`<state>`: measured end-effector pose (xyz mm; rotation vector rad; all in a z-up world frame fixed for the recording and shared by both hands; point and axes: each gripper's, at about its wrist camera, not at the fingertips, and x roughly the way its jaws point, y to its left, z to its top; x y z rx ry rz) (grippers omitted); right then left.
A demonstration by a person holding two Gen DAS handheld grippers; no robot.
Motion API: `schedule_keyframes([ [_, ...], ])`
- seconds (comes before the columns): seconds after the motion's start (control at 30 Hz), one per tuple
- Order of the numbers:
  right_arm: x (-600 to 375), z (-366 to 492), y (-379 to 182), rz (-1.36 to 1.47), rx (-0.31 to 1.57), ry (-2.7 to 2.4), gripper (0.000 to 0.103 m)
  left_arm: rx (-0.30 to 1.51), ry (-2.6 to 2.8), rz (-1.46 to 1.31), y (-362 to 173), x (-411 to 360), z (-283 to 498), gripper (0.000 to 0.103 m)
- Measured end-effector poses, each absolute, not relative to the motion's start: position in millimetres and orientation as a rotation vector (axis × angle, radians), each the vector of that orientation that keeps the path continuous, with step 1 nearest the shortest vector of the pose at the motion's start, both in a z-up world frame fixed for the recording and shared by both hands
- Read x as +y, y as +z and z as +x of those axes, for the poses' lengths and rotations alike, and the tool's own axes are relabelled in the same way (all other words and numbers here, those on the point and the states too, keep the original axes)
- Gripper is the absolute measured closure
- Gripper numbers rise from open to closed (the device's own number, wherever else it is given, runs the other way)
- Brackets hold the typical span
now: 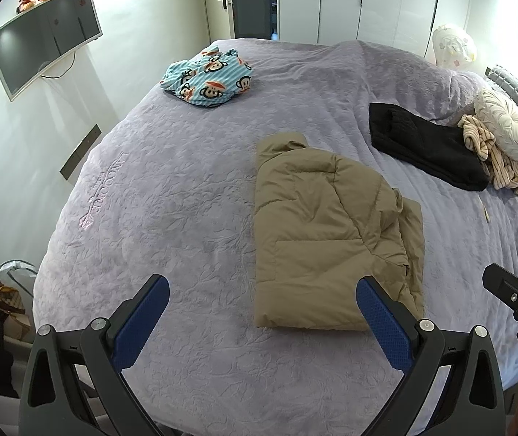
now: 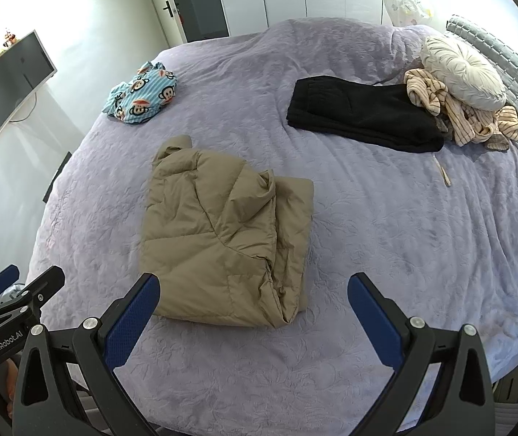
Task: Fold large clothes
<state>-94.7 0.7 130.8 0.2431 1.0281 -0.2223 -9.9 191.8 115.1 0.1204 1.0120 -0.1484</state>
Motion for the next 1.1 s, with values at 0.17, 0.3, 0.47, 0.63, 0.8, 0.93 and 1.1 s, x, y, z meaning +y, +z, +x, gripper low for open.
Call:
schedule_keyframes([
  [0.17, 0.5, -94.3, 131.0, 0.243, 1.028, -0.221, 0.000, 1.012, -0.148, 0.118, 115.7, 191.7, -10.0, 0.000],
  [0.3, 0.4, -91.0, 130.2, 0.240, 1.030, -0.218, 0.000, 1.013, -0.149, 0.120, 115.4, 192.0, -9.4, 0.000],
  [0.47, -0.4, -91.2, 130.9, 0.238, 1.030, -0.217, 0.000, 1.012, -0.149, 0.119, 116.1, 191.8, -9.6, 0.000],
  [0.63, -0.6, -91.0, 130.5, 0.240, 1.031, -0.217, 0.000, 1.013, -0.149, 0.118, 115.6, 192.8, -9.0, 0.000],
  [0.8, -1.6, -92.3, 131.3, 0.239, 1.031, -0.217, 0.000, 1.016, -0.148, 0.111, 114.4, 195.3, -8.7, 0.000],
  [0.93, -0.2, -89.6, 130.1, 0.238, 1.035, -0.213, 0.000, 1.014, -0.147, 0.115, 114.4, 195.8, -8.5, 0.000],
  [1.1, 0.8, -87.8, 128.9, 0.237, 1.036, -0.210, 0.000, 1.005, -0.142, 0.114, 114.7, 197.2, -9.4, 0.000],
])
